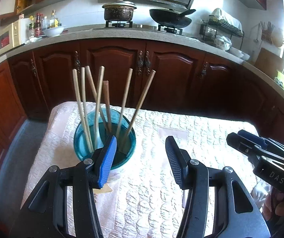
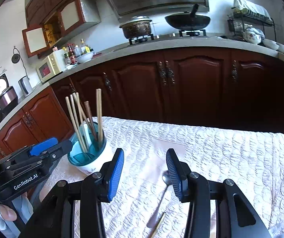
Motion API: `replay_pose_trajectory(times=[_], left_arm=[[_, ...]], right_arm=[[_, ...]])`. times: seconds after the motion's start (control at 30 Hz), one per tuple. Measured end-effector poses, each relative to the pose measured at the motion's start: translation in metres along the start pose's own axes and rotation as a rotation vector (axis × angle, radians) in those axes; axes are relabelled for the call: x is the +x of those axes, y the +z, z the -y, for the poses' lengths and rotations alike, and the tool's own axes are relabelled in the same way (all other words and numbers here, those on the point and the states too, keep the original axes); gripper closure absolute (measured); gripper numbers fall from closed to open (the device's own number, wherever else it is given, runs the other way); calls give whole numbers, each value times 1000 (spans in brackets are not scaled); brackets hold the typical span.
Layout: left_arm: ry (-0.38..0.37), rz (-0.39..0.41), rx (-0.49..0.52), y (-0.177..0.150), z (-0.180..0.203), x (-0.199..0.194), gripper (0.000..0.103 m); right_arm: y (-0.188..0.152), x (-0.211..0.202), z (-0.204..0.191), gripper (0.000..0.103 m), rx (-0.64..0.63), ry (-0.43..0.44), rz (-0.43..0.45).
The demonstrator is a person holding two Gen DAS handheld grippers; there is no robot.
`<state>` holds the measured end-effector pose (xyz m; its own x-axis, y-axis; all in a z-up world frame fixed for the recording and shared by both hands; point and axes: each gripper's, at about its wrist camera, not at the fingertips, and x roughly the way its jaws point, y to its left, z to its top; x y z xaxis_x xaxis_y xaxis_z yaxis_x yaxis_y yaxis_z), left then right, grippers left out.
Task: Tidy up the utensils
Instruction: 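Move both tools back over the metal spoon and gold fork on the placemat, then grasp the metal spoon by its bowl with the left tool while the right tool grasps the gold fork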
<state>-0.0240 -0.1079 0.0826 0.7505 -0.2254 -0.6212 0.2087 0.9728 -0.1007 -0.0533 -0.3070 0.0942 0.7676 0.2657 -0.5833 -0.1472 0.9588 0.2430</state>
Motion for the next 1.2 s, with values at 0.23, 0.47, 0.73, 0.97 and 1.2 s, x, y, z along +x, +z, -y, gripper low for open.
replay_pose_trajectory(times=[0.23, 0.47, 0.73, 0.97, 1.2], left_arm=[[-10, -20, 10, -5, 10, 5, 52], [-30, -70, 19, -19, 13, 16, 52], [-63, -146, 5, -40, 7, 34, 52], [-58, -196, 5, -55, 3, 48, 52], [-70, -223, 19, -60, 9, 60, 52]], right_arm=[[-12, -5, 15, 61, 21, -26, -21], [-34, 0, 32, 61, 59, -54, -73], [-79, 38, 57, 61, 113, -23, -244], [-126, 76, 58, 77, 199, 82, -418], [-139, 101, 50, 93, 208, 82, -476]])
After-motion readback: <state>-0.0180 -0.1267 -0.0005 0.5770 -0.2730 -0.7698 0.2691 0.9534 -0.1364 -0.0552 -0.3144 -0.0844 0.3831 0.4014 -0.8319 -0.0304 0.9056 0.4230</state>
